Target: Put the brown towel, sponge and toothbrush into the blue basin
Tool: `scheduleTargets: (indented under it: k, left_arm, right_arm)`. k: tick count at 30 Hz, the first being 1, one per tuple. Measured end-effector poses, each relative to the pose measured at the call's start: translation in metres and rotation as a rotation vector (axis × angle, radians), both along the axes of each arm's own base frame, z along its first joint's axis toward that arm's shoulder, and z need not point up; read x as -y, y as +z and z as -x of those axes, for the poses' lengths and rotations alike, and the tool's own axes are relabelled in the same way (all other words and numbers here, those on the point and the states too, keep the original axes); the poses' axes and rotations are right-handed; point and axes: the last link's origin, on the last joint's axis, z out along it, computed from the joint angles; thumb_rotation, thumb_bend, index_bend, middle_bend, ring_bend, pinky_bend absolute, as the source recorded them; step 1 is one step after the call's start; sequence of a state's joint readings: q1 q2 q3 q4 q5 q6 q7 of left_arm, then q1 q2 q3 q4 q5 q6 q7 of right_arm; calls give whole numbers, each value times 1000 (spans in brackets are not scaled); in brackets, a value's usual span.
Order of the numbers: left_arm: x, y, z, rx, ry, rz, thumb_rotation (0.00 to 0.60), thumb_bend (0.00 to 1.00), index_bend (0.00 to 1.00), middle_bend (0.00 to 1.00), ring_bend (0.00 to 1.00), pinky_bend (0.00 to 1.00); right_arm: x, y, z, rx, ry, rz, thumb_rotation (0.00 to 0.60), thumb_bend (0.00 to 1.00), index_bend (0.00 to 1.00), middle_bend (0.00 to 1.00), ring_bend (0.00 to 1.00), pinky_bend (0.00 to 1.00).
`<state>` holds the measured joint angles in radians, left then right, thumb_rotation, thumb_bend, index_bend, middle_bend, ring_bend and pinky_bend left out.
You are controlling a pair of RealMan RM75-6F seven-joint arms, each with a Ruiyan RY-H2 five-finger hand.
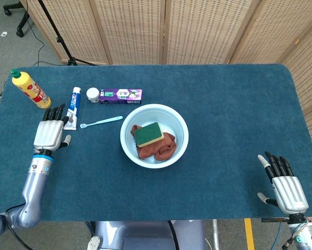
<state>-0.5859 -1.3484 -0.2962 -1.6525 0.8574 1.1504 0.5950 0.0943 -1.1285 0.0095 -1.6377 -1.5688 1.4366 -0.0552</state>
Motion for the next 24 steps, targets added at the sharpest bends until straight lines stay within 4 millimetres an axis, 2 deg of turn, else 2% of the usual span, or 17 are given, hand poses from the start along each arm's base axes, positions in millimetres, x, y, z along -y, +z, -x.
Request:
scheduleTargets:
  k: [4,13,24]
  left_arm:
    - [-22,-6,2,-13,26,-34,600,381,405,0,0,0]
    - [-53,-27,4,-41,63,-63,600,384,420,0,0,0]
    - [-71,-66,-2,-23,100,-30,600,386,438,0,0,0]
  right_arm:
    - [2,-2,2,-4,-8,-7,600,105,11,0,0,0]
    - [5,-4,5,-9,-17,-6,600,105,11,0,0,0]
    - [8,-7,8,-11,-26,-7,600,105,11,0,0,0]
